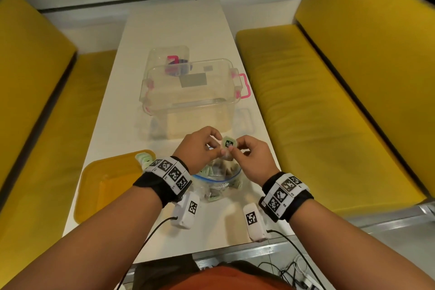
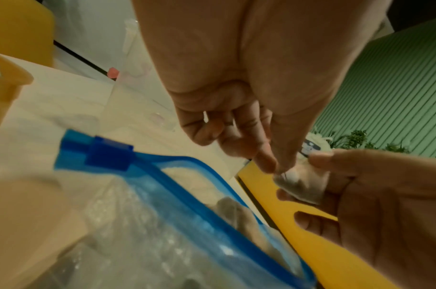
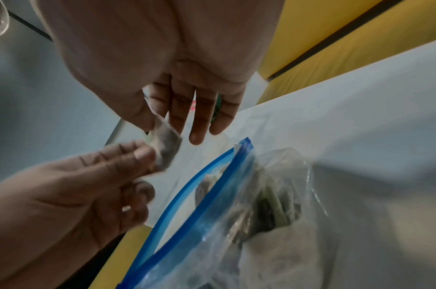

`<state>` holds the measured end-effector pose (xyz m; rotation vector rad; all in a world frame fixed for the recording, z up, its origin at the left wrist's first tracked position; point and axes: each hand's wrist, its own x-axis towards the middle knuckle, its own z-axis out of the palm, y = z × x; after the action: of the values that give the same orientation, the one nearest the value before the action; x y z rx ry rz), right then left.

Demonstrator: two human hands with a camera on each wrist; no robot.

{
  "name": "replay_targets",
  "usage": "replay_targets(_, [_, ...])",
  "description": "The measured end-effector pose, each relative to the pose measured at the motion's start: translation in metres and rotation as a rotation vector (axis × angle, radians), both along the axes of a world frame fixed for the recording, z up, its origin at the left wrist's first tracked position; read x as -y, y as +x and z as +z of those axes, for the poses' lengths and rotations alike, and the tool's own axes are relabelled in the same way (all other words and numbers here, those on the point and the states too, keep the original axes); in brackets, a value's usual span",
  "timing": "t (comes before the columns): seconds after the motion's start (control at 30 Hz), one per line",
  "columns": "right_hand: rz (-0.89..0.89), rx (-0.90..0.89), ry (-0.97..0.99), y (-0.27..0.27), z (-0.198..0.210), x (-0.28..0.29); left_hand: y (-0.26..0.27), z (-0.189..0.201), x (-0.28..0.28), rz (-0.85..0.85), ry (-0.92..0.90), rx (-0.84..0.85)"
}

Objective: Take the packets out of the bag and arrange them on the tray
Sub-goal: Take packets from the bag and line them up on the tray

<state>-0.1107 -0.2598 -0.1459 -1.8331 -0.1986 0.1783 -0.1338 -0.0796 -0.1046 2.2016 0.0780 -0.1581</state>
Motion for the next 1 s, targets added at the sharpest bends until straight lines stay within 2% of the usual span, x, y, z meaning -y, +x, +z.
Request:
replay_targets(0.1, [-0.011, -0.038, 0.039, 0.003, -0.003, 0.004, 0.003, -0.007, -0.002, -0.044, 0.225, -0.064])
replay_targets(0.2, [-0.017, -0.139, 0.136, 0.004, -0.001, 0.007, 0.003, -0.01, 0.001, -0.179, 0.5, -0.112])
replay_targets(0.3, [-0.008, -0.203, 0.141, 0.001, 0.002, 0.01, 0.006, -0.009, 0.008, -0.256, 0.587, -0.13])
replay_targets(0.4, [-0.018, -0.186, 0.034, 0.0, -0.002, 0.01, 0.007, -0.008, 0.011, -0.313, 0.668, -0.149])
replay_targets(0.53, [-0.012, -0.187, -0.035, 0.0, -0.006, 0.006, 0.006, -0.006, 0.009, -0.347, 0.71, -0.135])
replay_targets(0.67, [0.024, -0.205, -0.055, -0.004, 0.002, 0.003, 0.003, 0.002, 0.004, -0.322, 0.641, -0.057])
replay_targets(0.83, [0.115, -0.108, -0.066, -0.006, 0.01, 0.001, 0.002, 0.024, -0.002, -0.348, 0.649, 0.075])
replay_targets(1.0, [0.171, -0.079, -0.021, -0.006, 0.014, -0.005, -0.001, 0.047, -0.005, -0.316, 0.636, 0.109])
